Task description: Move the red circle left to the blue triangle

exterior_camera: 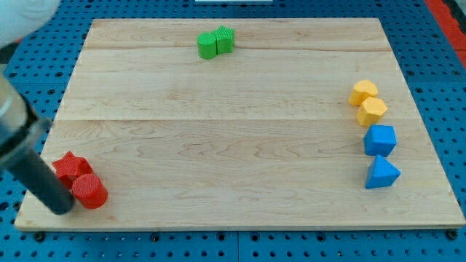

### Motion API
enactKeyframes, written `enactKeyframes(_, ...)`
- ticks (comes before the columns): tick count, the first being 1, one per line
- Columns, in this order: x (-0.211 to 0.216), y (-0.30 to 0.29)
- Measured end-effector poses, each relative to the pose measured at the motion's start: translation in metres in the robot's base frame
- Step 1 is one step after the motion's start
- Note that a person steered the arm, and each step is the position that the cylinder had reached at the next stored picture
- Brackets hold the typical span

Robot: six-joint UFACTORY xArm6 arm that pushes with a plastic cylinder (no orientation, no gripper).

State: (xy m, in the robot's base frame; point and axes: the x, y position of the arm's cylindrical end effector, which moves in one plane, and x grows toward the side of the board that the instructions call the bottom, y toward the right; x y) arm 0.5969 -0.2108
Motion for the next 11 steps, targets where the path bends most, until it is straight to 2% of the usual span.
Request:
enactKeyframes(1, -0.002, 0.059)
enactKeyframes(2, -0.012, -0.019)
enactKeyframes(3, -0.034, 0.023)
enactKeyframes(4, -0.030, 0.137)
enactKeyframes(5, -0.026, 0.216)
enactKeyframes(6, -0.058, 0.176)
enactKeyframes(7, -0.056, 0.251)
enactKeyframes(8, -0.028, 0.274)
enactKeyframes(9, -0.019, 0.322)
enactKeyframes(10, -0.038, 0.262)
enactKeyframes(11, -0.071, 0.292)
